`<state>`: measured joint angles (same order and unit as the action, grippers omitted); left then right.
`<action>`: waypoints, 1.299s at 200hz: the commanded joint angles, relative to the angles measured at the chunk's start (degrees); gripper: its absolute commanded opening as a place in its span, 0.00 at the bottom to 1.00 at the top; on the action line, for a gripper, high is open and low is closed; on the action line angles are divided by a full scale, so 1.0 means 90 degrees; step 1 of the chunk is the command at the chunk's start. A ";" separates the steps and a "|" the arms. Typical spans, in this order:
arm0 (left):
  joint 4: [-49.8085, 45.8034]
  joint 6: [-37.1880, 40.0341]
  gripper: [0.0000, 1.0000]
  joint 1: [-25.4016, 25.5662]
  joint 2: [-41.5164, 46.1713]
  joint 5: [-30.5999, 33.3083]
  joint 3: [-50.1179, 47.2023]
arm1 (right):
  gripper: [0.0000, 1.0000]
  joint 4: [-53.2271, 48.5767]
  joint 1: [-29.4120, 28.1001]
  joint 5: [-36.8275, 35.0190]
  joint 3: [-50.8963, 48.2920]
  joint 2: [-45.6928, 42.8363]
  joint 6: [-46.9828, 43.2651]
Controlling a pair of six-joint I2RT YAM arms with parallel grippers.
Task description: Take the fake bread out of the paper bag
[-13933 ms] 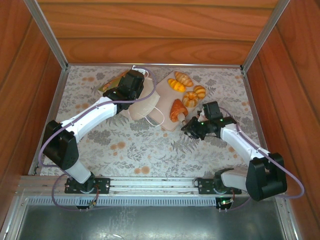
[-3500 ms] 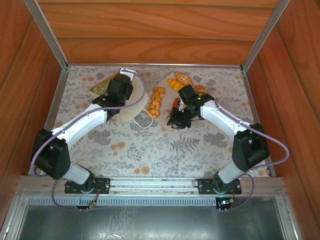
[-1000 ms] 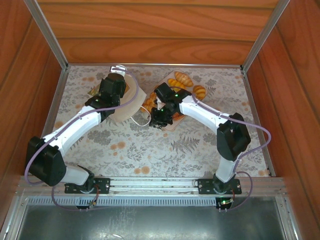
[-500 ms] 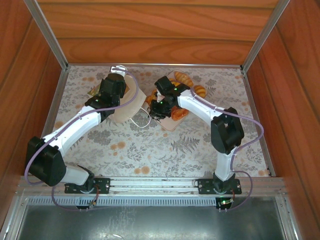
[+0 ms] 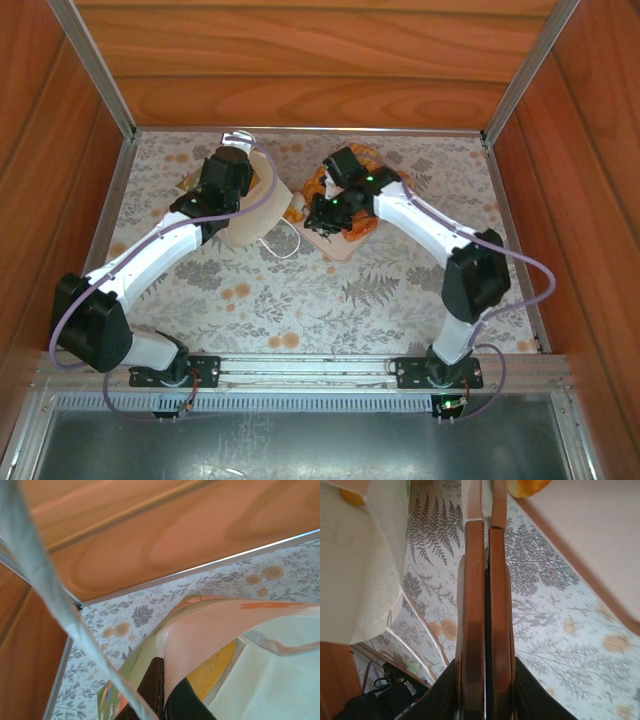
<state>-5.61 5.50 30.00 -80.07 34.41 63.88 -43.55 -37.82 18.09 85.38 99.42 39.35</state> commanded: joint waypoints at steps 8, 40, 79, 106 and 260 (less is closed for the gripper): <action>0.0075 -0.0096 0.00 -0.0044 -0.0100 -0.0108 0.0002 | 0.23 -0.0187 0.0082 -0.0530 -0.0452 -0.0984 0.0085; 0.0113 -0.0120 0.00 -0.0044 -0.0233 -0.0142 0.0059 | 0.24 -0.0339 0.0082 -0.0904 -0.0831 -0.1780 0.0181; 0.0232 -0.0173 0.00 -0.0042 -0.0391 -0.0195 0.0147 | 0.25 -0.0066 -0.0301 -0.0755 -0.1033 -0.2411 0.0267; 0.0232 -0.0220 0.00 -0.0042 -0.0543 -0.0279 0.0288 | 0.27 0.0194 -0.0639 -0.0410 -0.0840 -0.2297 0.0239; 0.0446 0.0107 0.00 -0.0071 -0.0893 -0.0865 0.0652 | 0.28 0.0481 -0.1120 -0.0603 0.1935 0.1410 -0.0160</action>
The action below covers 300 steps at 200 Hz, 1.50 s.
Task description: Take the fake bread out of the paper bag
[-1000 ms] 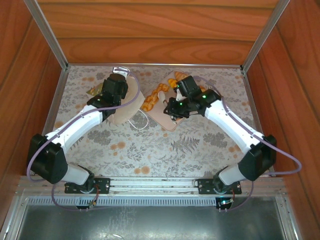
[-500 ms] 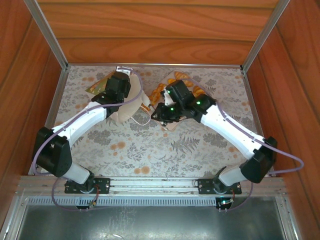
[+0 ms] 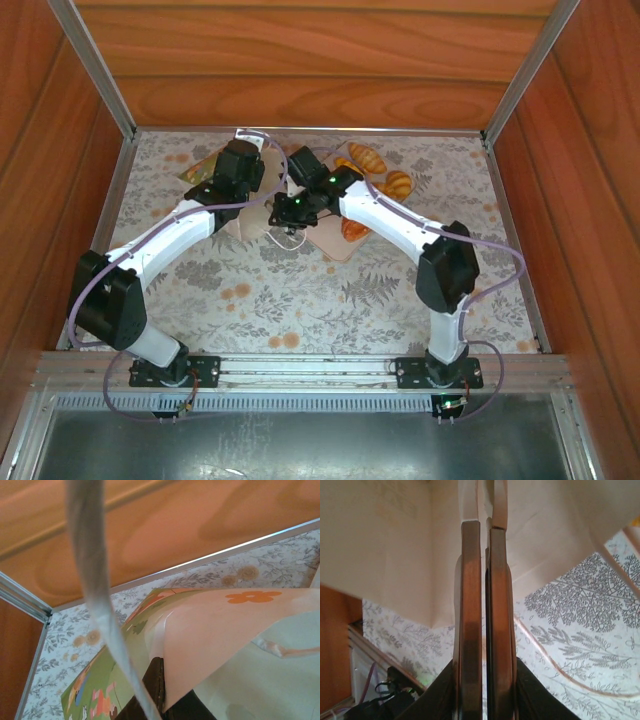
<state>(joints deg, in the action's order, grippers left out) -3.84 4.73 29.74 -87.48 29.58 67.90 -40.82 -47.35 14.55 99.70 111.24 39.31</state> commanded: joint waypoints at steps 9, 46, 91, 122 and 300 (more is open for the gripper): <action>0.0270 0.0248 0.00 -0.0043 -0.0055 -0.0410 0.0193 | 0.28 0.0220 -0.0061 -0.0326 0.0386 0.0137 -0.0167; 0.0308 0.0344 0.00 -0.0042 0.0026 -0.0435 0.0180 | 0.28 0.0486 -0.0061 -0.0570 0.0464 0.0277 -0.0225; 0.0414 0.0353 0.00 -0.0042 0.0145 -0.0611 0.0095 | 0.30 0.0776 -0.0061 -0.0314 0.0440 0.0355 -0.0316; 0.0441 0.0272 0.00 -0.0036 0.0309 -0.0588 0.0055 | 0.31 0.1040 -0.0058 -0.0177 0.0187 0.0326 -0.0196; 0.0427 0.0148 0.00 -0.0038 0.0218 -0.0408 0.0317 | 0.33 0.1922 -0.0131 -0.0012 -0.0646 0.0203 0.0380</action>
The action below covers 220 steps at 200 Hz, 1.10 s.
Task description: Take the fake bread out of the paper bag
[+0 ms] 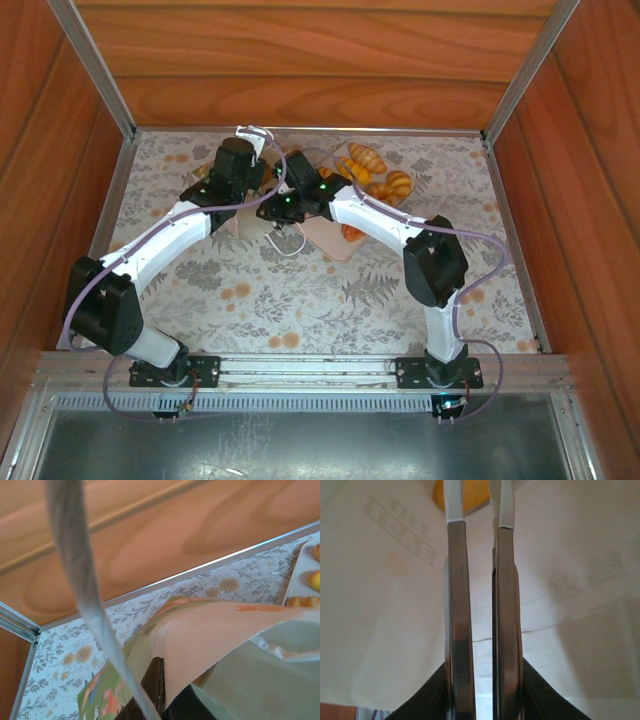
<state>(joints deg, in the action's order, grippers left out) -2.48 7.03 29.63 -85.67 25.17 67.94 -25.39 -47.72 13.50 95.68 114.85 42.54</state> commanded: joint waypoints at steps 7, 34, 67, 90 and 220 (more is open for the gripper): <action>0.0276 -0.0110 0.00 -0.0030 -0.0020 0.0084 0.0345 | 0.33 0.0150 -0.0104 0.0085 -0.0213 -0.0230 -0.0008; 0.0266 -0.0091 0.00 -0.0024 -0.0148 0.0060 0.0467 | 0.33 -0.0133 -0.0227 -0.0065 -0.0110 -0.0278 -0.0177; 0.0227 -0.0094 0.00 -0.0029 -0.0160 -0.0054 0.0460 | 0.33 -0.0422 -0.0387 -0.0414 0.0061 -0.0301 -0.0407; 0.0227 -0.0110 0.00 -0.0030 -0.0096 -0.0110 0.0439 | 0.33 -0.0510 -0.0437 -0.0386 0.0296 -0.0107 -0.0479; 0.0199 -0.0122 0.00 -0.0028 0.0166 -0.0563 0.0196 | 0.38 -0.0094 -0.0090 -0.0758 0.0789 0.0517 0.0265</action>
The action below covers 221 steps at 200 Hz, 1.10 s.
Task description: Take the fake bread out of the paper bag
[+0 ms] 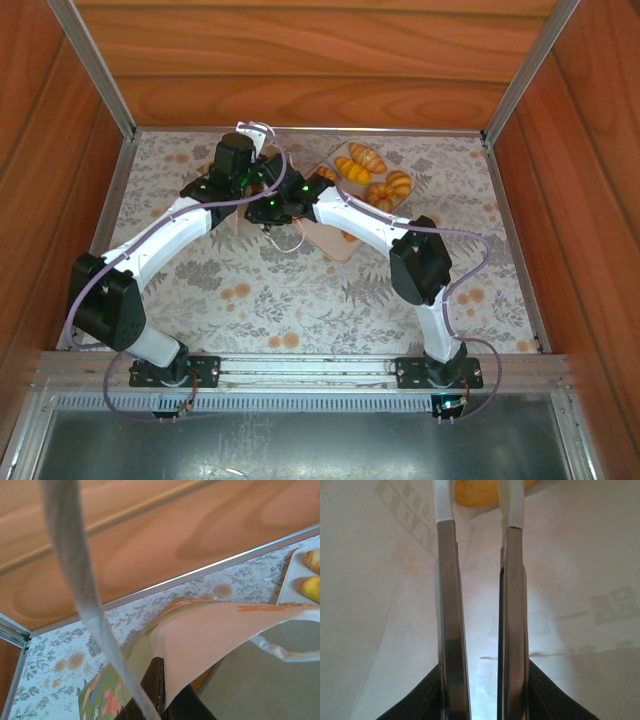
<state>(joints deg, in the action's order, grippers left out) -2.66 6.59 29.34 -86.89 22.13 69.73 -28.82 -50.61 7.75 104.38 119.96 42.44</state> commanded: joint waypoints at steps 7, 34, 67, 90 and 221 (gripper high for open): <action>0.0226 -0.0060 0.00 0.0002 0.0317 -0.0241 -0.0022 | 0.38 0.0385 0.0264 -0.0103 -0.0253 -0.0057 0.0339; 0.0217 0.0000 0.00 0.0002 0.0328 -0.0211 -0.0028 | 0.37 0.0796 0.0355 0.0022 -0.0576 -0.0147 0.0487; 0.0179 -0.0002 0.00 0.0001 0.0333 -0.0244 0.0035 | 0.38 0.1061 0.0379 0.0073 -0.0767 -0.0174 0.0483; 0.0156 0.0000 0.00 0.0002 0.0333 -0.0368 0.0066 | 0.38 0.1117 0.0389 0.0246 -0.0653 -0.0092 0.0418; -0.0045 0.0282 0.00 0.0040 0.0449 -0.1236 -0.0092 | 0.48 0.1629 0.0601 0.0828 -0.0724 -0.0143 0.0422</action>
<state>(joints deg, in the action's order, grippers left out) -3.40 7.77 29.26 -85.45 14.92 69.34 -16.82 -45.98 12.45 97.01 119.74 46.04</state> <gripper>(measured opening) 0.049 0.482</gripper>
